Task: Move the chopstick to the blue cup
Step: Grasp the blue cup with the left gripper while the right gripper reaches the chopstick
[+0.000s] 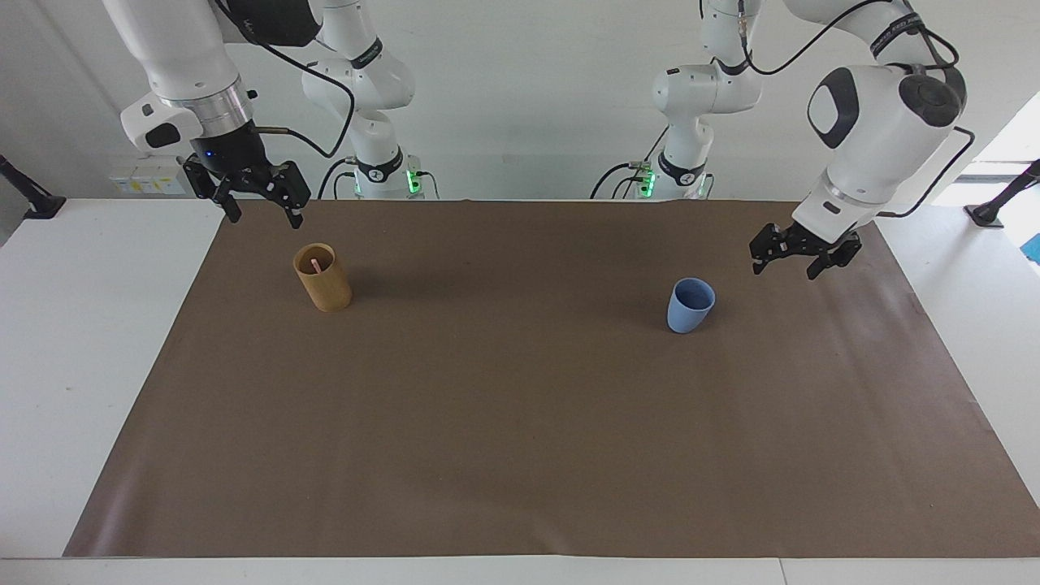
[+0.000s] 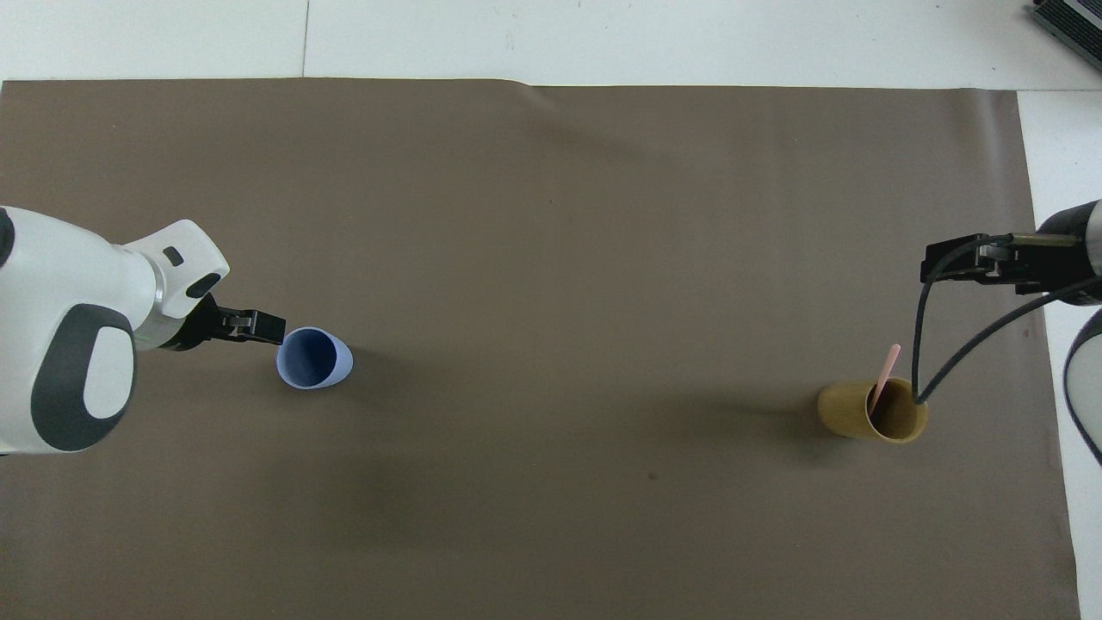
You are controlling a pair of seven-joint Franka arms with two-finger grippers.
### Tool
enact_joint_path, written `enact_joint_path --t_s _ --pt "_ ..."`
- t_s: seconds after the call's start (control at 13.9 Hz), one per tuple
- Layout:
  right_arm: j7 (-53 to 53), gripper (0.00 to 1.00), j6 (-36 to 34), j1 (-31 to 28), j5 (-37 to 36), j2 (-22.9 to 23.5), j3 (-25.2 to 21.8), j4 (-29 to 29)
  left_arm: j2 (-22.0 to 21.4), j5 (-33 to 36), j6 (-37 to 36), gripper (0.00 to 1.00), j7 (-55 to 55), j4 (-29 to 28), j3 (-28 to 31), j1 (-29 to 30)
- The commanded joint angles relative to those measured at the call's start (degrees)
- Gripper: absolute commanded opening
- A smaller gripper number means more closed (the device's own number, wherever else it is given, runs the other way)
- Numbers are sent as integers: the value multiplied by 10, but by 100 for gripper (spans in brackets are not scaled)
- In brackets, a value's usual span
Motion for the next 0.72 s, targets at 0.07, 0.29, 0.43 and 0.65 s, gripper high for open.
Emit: enact_joint_path --t_s 0.07,0.29,0.43,0.65 --pt "-15 100 81 -6 10 -28 1 -107 -8 -18 45 100 -29 -52 7 -42" --pt "-78 100 127 -3 10 -31 2 -151 -1 -18 73 100 -24 -69 7 -41" --pt "-93 100 131 0 10 -33 2 -171 -1 -17 73 23 -20 -69 7 -41" --pt "-134 100 140 0 10 -33 2 -190 2 -17 72 0 -4 -58 8 -41"
